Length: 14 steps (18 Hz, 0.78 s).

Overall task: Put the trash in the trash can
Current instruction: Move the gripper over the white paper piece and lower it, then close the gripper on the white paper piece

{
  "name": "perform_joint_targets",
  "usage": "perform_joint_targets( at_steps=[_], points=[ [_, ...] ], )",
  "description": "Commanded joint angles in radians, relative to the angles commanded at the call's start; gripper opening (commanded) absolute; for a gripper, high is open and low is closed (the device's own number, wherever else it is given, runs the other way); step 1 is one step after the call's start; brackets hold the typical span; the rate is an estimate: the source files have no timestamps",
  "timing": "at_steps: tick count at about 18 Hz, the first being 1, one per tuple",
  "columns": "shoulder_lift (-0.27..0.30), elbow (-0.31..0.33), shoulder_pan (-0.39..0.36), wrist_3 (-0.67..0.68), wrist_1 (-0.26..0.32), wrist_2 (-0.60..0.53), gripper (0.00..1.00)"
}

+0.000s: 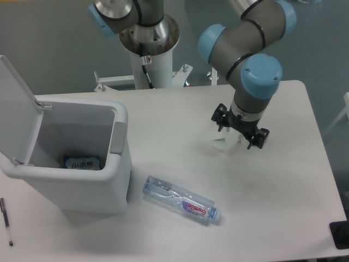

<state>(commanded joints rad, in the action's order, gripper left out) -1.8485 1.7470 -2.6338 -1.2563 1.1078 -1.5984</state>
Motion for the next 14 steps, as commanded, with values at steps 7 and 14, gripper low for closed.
perform_joint_targets(
  at_steps=[7,14],
  points=[
    [0.038,0.15,0.005,-0.003,-0.121,-0.024,1.0],
    [0.037,0.218,0.008,0.003,-0.226,-0.097,1.0]
  ],
)
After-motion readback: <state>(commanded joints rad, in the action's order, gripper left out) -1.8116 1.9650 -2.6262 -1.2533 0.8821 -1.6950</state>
